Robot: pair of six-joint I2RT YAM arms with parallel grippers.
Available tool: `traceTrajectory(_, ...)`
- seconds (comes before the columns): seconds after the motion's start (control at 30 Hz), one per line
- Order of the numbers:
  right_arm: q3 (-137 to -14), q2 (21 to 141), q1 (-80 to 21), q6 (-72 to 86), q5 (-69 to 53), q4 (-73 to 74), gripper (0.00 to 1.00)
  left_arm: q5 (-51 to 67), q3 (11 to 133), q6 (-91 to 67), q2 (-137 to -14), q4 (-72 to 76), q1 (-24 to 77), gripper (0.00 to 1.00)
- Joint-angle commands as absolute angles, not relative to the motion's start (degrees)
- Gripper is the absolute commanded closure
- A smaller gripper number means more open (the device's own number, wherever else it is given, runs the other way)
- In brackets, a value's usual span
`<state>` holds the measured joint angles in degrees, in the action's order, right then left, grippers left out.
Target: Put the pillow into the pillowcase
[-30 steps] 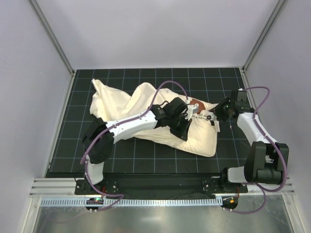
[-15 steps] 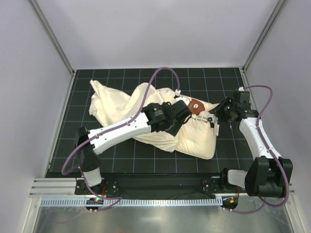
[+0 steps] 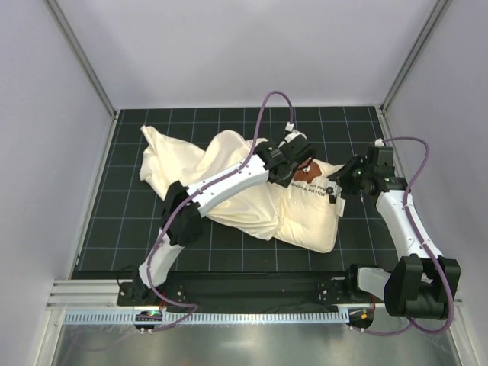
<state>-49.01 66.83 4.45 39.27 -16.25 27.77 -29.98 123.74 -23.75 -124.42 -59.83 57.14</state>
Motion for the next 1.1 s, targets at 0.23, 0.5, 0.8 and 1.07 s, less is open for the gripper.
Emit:
traceTrajectory(0.23, -48.9, 65.4, 4.1, 38.3, -18.2, 23.6, 0.96, -24.1, 128.8, -23.8, -126.1, -54.3, 52.9, 0.38)
traceTrajectory(0.5, -48.6, 66.6, 4.1, 38.7, -19.2, 22.1, 0.96, -20.2, 126.8, -24.9, -123.9, -50.9, 53.9, 0.27)
traceTrajectory(0.8, -49.2, 66.5, 4.1, 38.7, -19.4, 22.1, 0.96, -34.8, 135.7, -23.0, -132.4, -58.0, 53.4, 0.45)
traceTrajectory(1.07, -49.5, 66.4, 4.1, 38.3, -19.0, 22.5, 0.96, -30.9, 131.8, -23.8, -132.3, -56.3, 50.0, 0.52)
